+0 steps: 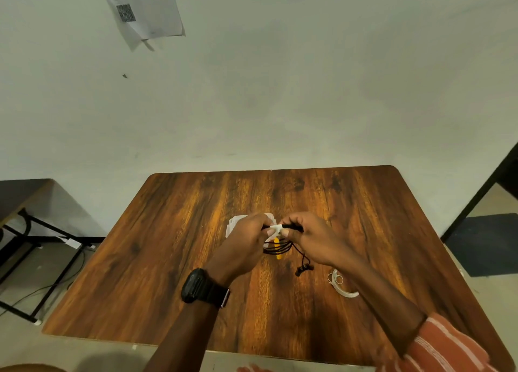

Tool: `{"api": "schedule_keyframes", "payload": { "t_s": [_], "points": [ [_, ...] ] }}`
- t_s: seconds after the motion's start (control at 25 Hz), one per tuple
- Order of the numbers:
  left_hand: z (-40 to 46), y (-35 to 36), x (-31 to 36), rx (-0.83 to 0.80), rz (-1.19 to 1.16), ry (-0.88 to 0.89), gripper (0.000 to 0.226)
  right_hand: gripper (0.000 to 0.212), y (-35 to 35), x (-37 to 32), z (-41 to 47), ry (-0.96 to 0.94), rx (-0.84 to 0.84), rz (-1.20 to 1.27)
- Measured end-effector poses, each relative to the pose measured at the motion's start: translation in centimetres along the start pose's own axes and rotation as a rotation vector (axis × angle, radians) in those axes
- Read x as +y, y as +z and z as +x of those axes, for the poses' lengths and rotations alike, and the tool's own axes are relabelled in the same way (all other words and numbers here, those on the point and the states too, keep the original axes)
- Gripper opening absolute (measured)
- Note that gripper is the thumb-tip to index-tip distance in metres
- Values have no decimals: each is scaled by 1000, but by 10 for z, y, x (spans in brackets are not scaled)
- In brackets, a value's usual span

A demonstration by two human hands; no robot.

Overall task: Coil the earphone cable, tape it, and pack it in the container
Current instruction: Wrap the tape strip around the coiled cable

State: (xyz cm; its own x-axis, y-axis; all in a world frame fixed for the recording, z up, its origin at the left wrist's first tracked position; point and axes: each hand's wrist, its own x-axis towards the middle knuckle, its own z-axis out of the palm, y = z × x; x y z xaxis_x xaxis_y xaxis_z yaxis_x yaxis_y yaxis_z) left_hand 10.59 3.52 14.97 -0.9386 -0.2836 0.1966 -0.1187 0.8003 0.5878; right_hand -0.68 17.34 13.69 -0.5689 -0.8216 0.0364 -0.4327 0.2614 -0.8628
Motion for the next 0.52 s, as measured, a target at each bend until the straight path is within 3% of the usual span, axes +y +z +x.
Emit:
{"api": "schedule_keyframes", "payload": {
  "t_s": [0.12,0.32,0.52],
  "points": [
    [-8,2,0,-6,-76,22,20,18,-4,-3,3,152,-105,152],
    [-14,7,-11,2,34,224,37,20,-11,-5,2,457,-182,554],
    [-12,18,-18,116,65,186,23,14,-8,9,4,448,-279,653]
  ]
}}
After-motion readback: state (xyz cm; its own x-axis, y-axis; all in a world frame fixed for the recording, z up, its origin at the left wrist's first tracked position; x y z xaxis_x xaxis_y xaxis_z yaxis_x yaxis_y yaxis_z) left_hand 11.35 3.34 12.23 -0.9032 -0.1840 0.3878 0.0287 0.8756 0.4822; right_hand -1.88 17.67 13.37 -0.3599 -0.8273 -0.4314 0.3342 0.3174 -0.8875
